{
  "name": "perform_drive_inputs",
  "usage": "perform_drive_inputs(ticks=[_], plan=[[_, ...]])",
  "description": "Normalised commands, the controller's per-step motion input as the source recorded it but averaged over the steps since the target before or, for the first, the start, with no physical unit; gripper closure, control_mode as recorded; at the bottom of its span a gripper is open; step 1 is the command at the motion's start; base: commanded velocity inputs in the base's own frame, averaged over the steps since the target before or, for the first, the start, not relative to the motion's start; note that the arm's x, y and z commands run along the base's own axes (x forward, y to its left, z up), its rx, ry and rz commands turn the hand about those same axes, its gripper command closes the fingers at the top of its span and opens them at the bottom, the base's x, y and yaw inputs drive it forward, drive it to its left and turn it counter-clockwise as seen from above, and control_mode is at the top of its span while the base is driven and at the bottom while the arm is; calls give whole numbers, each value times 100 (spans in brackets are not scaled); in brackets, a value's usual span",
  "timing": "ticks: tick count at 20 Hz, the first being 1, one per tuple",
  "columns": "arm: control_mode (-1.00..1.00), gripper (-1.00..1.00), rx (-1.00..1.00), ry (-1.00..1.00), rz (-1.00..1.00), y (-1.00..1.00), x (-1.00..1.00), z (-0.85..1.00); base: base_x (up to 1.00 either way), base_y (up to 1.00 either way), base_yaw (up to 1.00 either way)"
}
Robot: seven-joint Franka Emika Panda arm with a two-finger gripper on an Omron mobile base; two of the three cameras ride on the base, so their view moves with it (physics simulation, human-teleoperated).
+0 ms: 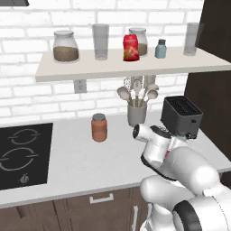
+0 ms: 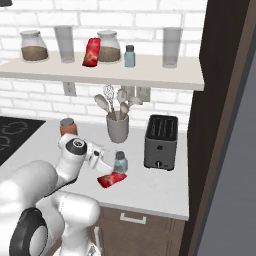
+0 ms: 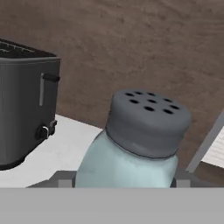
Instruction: Put the shaker and condiment bottle from the counter next to their counterparts in the cabinet.
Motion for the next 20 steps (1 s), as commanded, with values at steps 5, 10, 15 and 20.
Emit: perform_drive_inputs(ticks=[5, 10, 15, 20], plan=[[-100, 100, 1, -13, 45, -1, -67, 98, 0, 0, 0], [-100, 100, 8, -20, 58, -8, -49, 100, 0, 0, 0], [-100, 100, 13, -18, 61, -14, -35, 94, 0, 0, 0], [-100, 100, 12, -13, 58, -25, -45, 100, 0, 0, 0]])
